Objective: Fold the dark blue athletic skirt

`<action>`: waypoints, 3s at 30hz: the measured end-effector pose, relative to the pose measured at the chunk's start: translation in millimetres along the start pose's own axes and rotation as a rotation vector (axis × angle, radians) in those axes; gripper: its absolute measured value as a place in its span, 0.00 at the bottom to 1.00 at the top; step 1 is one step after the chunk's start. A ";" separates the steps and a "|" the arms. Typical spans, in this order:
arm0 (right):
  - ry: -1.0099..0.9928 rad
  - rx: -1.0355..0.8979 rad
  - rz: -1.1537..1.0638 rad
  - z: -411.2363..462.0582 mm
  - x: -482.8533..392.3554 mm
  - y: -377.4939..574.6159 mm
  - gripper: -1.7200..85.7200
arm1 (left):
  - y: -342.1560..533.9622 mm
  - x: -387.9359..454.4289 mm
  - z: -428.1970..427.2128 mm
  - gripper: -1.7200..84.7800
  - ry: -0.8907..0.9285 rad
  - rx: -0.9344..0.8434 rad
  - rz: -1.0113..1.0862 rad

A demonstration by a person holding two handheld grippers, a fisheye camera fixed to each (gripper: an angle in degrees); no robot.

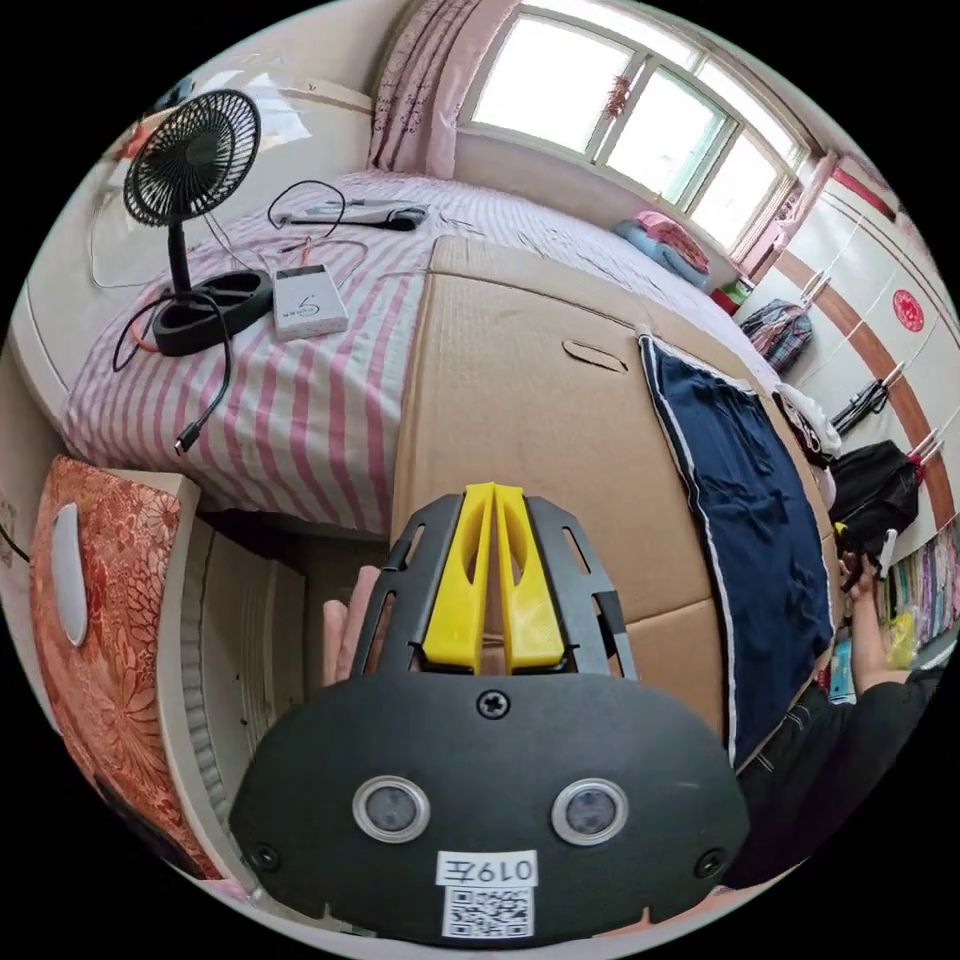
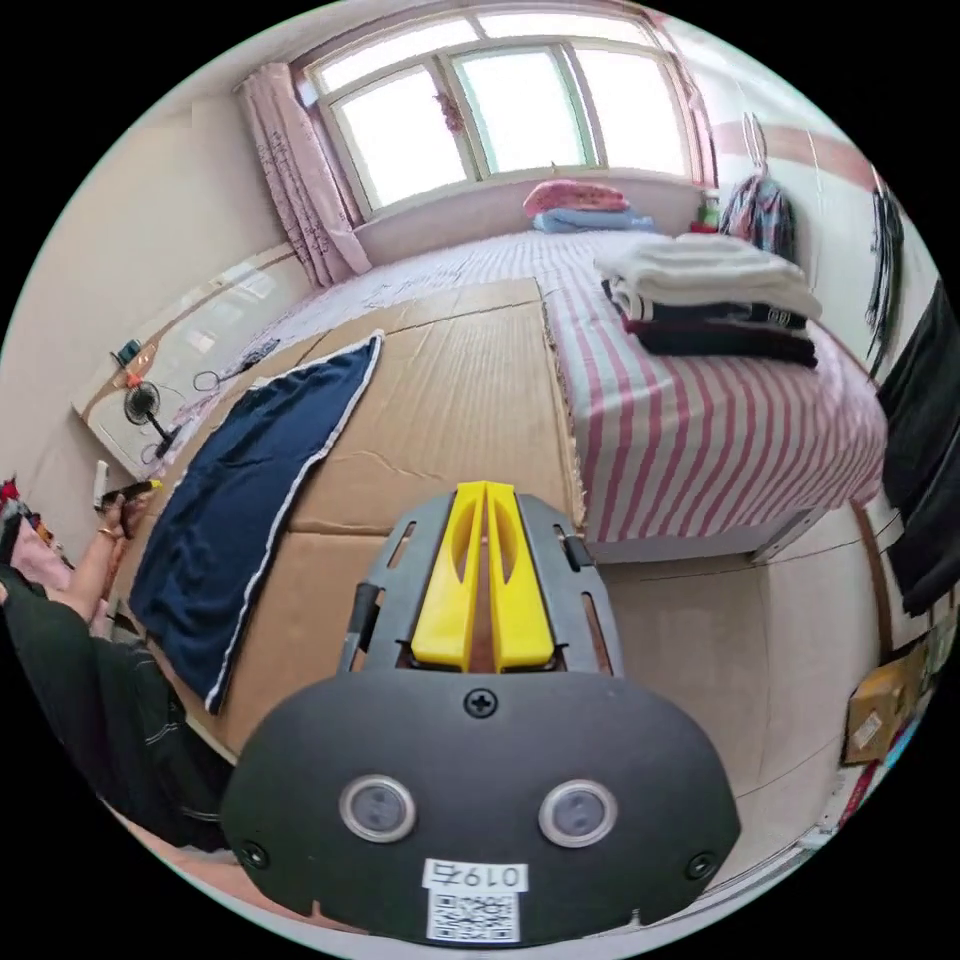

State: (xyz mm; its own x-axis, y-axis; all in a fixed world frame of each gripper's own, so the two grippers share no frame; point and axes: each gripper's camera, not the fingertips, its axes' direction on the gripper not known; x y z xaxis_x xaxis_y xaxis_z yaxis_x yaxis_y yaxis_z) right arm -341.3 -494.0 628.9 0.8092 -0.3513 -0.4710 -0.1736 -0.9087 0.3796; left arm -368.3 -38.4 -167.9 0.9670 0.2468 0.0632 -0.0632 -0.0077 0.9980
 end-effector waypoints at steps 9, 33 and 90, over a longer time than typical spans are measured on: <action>-0.261 0.228 -0.281 -123.2 -232.3 -46.5 0.01 | 21.9 283.6 -122.1 0.03 0.160 0.261 0.602; -0.305 -0.051 -0.830 -222.0 -392.9 -163.5 0.09 | 50.8 544.9 -172.7 0.05 0.245 0.023 1.278; -0.400 0.004 -0.724 -314.8 -202.1 -352.1 0.12 | -71.5 438.2 -269.2 0.03 0.673 -0.063 0.869</action>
State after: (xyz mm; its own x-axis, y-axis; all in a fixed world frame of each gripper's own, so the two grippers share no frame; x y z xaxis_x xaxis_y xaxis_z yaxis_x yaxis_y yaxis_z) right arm -267.0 -32.1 841.1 0.4609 0.2682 -0.8460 0.3116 -0.9415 -0.1287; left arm -6.4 331.2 -213.8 0.2553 0.6590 0.7075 -0.6883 -0.3901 0.6117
